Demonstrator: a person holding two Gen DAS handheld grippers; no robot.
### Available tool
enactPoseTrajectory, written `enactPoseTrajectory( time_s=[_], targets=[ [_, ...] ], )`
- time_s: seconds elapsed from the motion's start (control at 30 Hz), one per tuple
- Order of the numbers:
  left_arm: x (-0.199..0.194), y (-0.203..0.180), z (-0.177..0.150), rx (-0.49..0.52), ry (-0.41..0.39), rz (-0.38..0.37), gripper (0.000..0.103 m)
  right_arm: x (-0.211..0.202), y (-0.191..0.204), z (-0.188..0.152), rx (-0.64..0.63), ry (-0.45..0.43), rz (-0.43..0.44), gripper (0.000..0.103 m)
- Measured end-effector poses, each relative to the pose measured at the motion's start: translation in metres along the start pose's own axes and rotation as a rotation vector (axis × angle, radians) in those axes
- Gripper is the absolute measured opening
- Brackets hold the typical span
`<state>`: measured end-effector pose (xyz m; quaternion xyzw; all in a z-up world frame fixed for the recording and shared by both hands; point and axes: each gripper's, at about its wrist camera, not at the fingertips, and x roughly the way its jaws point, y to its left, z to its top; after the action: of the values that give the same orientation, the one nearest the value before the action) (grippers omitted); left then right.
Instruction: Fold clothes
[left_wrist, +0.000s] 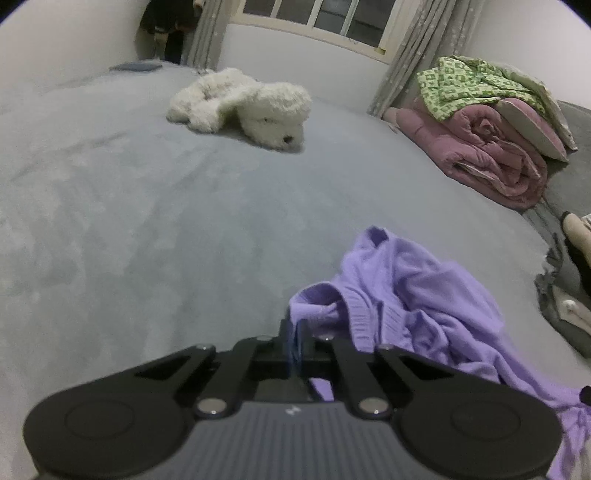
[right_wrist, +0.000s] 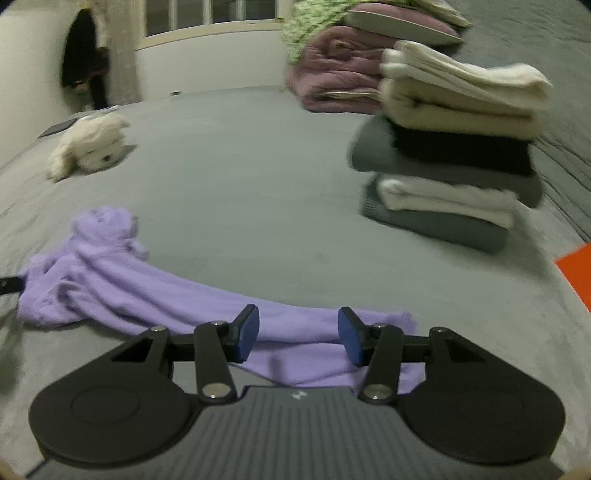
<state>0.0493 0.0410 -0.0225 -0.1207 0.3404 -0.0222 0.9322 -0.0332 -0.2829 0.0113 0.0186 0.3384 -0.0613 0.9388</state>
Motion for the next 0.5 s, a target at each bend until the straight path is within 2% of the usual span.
enactPoseTrajectory(
  time_s=[0.27,0.5],
  targets=[
    [-0.005,0.027,0.021,0.012,-0.042,0.079,0.001,-0.003,0.054,0.006,-0.111,-0.011,0.146,0.052],
    [-0.001,0.051,0.043,0.003,-0.068,0.132,0.001,-0.002,0.093,0.018,-0.129,-0.015,0.284,0.052]
  ],
)
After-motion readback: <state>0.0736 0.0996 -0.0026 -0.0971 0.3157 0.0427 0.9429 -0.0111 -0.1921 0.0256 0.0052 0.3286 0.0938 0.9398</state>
